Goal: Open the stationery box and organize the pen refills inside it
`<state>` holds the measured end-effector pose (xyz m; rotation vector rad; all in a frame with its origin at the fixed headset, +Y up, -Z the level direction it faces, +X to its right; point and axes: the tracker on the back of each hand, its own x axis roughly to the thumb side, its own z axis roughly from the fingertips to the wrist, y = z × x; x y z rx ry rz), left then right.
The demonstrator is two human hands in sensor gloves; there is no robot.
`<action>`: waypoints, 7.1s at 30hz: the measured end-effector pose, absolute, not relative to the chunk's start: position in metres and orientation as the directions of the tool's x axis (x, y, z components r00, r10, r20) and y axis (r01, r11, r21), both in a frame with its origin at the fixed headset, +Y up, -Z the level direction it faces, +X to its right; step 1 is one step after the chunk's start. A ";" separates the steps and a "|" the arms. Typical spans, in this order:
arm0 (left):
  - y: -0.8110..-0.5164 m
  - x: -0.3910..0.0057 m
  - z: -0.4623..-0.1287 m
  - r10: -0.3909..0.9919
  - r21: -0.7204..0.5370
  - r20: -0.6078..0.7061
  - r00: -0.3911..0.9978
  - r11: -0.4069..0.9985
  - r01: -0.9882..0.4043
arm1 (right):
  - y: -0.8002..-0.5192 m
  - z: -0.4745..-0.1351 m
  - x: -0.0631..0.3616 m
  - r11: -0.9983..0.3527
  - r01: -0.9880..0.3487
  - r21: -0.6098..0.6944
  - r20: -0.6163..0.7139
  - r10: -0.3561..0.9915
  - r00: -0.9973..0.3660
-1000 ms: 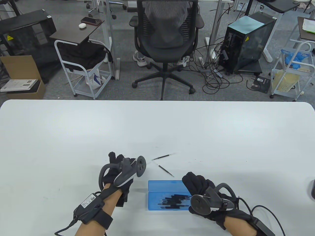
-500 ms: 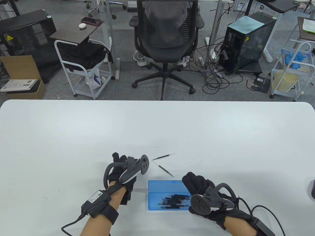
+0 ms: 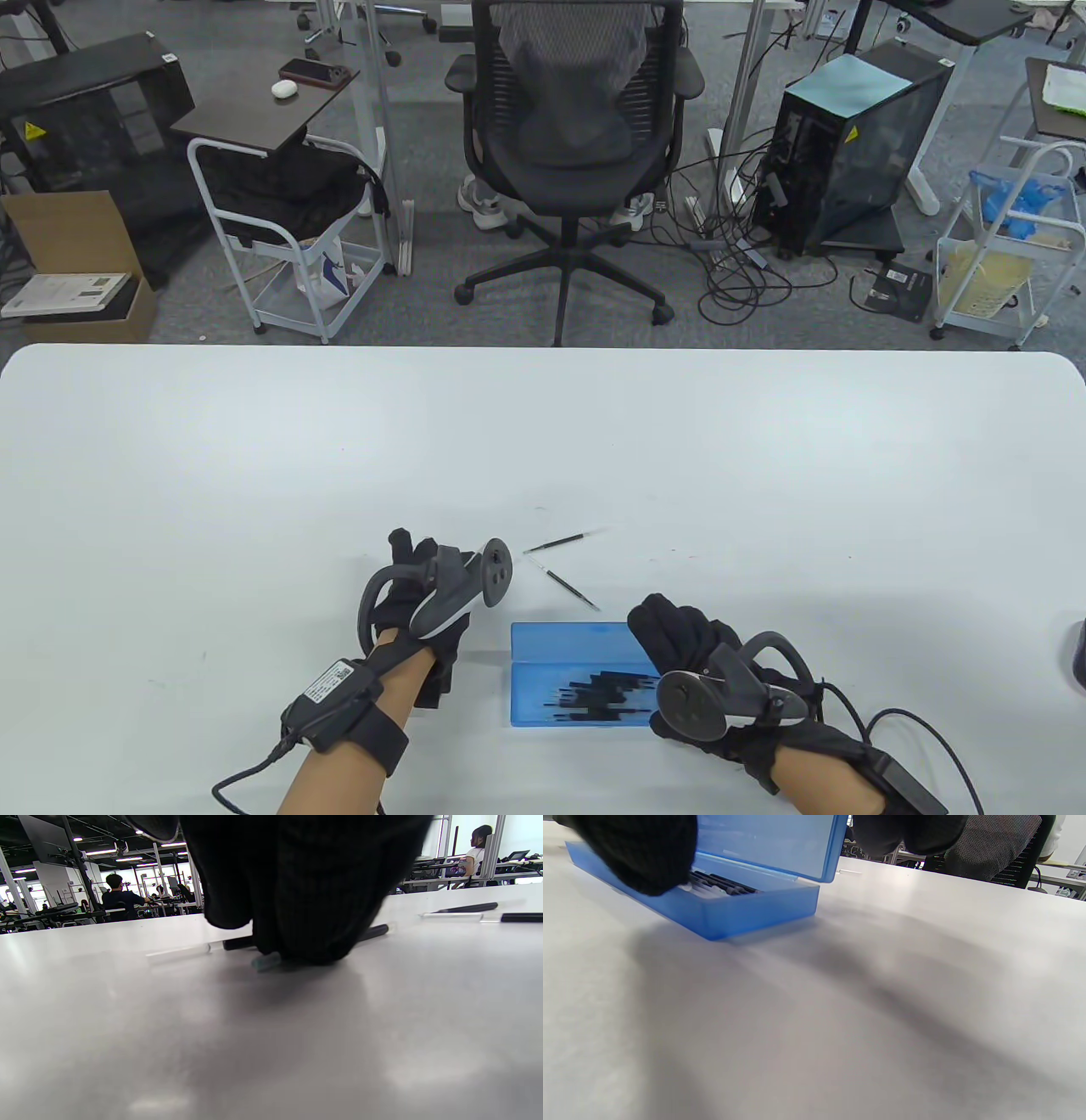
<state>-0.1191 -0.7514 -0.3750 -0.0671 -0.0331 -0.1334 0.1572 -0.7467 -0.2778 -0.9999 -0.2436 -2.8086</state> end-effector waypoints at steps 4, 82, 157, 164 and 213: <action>-0.752 -0.117 -0.375 -0.142 -0.050 0.049 0.989 0.988 0.145 | -0.747 -0.278 0.157 -0.975 0.195 0.102 0.636 -0.086 -0.767; -0.671 -0.053 -0.246 -0.235 0.270 0.508 0.829 0.957 0.106 | -0.747 -0.278 0.157 -0.974 0.199 0.107 0.632 -0.088 -0.770; -0.707 -0.140 -0.350 -0.083 0.056 0.061 0.995 0.995 0.080 | -0.746 -0.278 0.156 -0.973 0.202 0.109 0.629 -0.090 -0.772; -0.665 -0.116 -0.293 -0.096 0.210 0.279 0.956 0.977 0.037 | -0.746 -0.278 0.156 -0.973 0.202 0.110 0.629 -0.089 -0.773; -0.672 -0.054 -0.266 -0.011 0.159 0.603 0.797 0.981 -0.107 | -0.746 -0.277 0.156 -0.973 0.200 0.116 0.621 -0.086 -0.779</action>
